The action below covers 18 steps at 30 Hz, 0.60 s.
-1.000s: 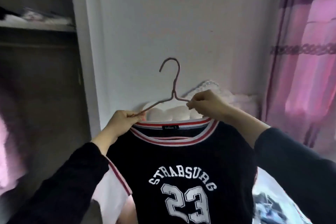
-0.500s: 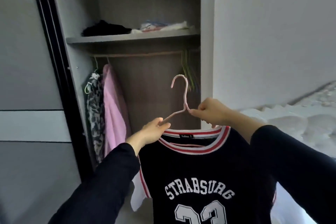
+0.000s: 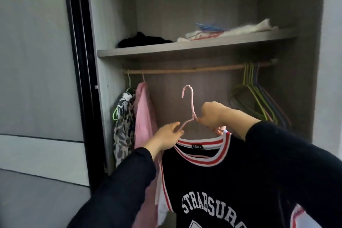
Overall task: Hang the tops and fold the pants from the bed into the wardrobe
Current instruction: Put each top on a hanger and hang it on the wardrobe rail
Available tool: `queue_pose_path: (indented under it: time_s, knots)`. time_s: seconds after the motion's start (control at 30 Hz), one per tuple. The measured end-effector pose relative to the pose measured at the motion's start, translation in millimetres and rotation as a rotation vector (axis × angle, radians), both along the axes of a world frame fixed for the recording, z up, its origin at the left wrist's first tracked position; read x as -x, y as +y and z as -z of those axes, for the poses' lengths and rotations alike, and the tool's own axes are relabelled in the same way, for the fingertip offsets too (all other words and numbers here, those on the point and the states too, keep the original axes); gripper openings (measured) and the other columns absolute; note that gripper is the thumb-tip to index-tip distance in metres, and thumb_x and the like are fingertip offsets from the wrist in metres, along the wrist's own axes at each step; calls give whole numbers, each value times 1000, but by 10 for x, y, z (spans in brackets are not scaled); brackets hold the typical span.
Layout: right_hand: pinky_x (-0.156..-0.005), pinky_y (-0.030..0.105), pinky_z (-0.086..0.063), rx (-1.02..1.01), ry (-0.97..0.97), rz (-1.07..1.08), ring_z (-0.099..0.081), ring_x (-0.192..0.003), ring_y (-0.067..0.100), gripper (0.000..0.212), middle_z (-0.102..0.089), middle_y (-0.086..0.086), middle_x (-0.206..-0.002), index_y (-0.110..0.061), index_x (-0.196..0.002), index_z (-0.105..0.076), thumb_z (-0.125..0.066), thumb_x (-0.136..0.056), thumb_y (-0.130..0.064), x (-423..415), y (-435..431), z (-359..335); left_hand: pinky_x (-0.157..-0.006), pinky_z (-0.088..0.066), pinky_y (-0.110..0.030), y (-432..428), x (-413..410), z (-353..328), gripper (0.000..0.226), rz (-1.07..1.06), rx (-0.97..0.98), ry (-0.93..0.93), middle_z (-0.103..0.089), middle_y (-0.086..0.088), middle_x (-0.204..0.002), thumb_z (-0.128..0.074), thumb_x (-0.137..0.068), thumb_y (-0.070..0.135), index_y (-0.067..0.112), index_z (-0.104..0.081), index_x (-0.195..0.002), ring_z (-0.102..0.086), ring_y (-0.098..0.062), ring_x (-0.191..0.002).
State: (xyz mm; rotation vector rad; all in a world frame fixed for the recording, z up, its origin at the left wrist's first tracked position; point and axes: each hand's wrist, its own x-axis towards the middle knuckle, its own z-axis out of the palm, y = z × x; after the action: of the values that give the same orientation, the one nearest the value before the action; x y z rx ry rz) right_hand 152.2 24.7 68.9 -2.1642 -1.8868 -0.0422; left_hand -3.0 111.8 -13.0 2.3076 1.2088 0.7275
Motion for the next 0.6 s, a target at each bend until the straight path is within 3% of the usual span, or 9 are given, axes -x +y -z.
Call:
queue_pose_path:
  time_s: [0.1,0.23,0.3,0.47,0.6]
  knots:
    - [-67,32,-56,-59,-5,9,-66,-73,23,29,-64,4,-73,-16,-67,-54,-58,-91,-31,87,541,-200,-113,-29,-30,549,66,-244,49,-54,-94,-63,-44,-3,-148,-51,-97,29,14,-43,-143,-40,-19,-136]
    - [-53,26,-44,-112,-53,25,-61,-66,19,28,-61,2,-71,-17,-67,-50,-56,-92,-28,221,1161,-382,-111,-32,-31,1267,187,-535,43,-127,-279,-55,-50,-8,-142,-54,-95,26,12,-52,-135,-43,-23,-133]
    - [-50,25,-41,-125,-62,33,-59,-65,17,29,-60,2,-72,-18,-66,-50,-56,-93,-26,271,1478,-456,-114,-28,-34,1616,250,-708,43,-141,-348,-48,-46,-9,-145,-53,-95,27,14,-52,-135,-36,-22,-138]
    - [-56,30,-45,-232,-12,87,-56,-65,21,31,-54,4,-71,-16,-68,-44,-57,-95,-26,382,2299,-668,-116,-20,-34,2458,441,-1154,44,-138,-466,-12,-33,-8,-154,-46,-97,29,20,-45,-141,-21,-22,-144]
    - [-69,34,-54,-271,12,137,-63,-78,28,26,-60,8,-81,-11,-73,-49,-54,-96,-23,426,2913,-800,-115,-22,-36,3041,498,-1408,49,-126,-516,12,-26,-8,-156,-44,-98,30,20,-37,-146,-20,-26,-144]
